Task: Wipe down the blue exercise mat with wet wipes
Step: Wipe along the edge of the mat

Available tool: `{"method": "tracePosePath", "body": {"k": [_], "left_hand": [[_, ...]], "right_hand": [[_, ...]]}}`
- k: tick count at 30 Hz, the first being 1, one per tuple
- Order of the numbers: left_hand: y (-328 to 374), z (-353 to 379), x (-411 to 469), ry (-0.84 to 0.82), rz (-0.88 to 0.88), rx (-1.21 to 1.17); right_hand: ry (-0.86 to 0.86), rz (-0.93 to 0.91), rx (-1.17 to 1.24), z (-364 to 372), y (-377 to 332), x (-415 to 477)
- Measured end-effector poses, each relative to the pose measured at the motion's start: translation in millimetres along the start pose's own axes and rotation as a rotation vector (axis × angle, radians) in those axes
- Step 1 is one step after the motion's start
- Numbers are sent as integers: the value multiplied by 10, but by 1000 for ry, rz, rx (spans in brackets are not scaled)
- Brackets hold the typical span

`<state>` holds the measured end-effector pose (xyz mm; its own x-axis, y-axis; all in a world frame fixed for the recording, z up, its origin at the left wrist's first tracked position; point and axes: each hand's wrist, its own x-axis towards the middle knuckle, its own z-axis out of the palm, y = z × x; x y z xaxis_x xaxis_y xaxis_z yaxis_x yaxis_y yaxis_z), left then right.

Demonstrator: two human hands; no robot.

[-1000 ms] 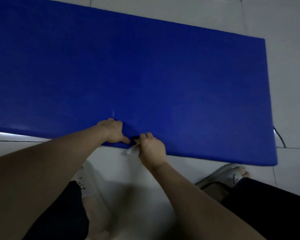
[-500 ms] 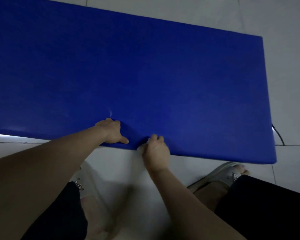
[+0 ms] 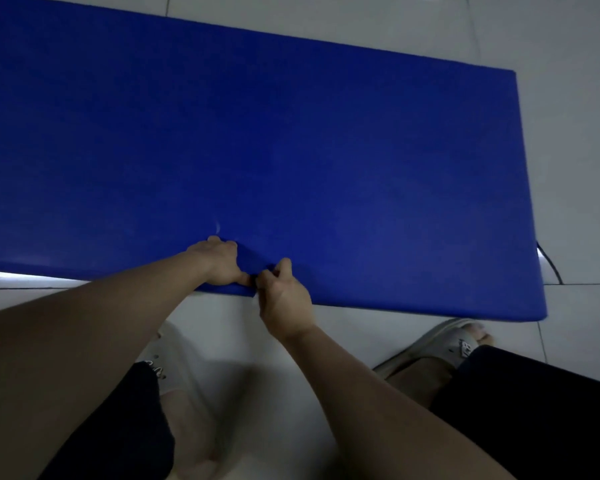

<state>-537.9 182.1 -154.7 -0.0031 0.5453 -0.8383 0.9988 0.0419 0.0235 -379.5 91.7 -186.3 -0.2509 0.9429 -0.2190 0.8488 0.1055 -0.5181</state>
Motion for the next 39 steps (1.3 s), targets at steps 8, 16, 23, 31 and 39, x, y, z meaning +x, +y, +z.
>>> {"method": "tracePosePath", "body": {"k": [8,16,23,31,39], "left_hand": [[-35,46,17,23,23,-17],[-25,43,38,16,25,-4],[-32,50,61,17,13,9],[-29,37,36,31,15,24],[-23,60,24,39,31,13]], "right_hand": [[82,138,6,-286,530,-263],[453,824,317,-543,1095,-672],[315,703,350,-161,341,-348],[35,346,125,-77,1,-103],[200,607,9,-590,935,-452]]}}
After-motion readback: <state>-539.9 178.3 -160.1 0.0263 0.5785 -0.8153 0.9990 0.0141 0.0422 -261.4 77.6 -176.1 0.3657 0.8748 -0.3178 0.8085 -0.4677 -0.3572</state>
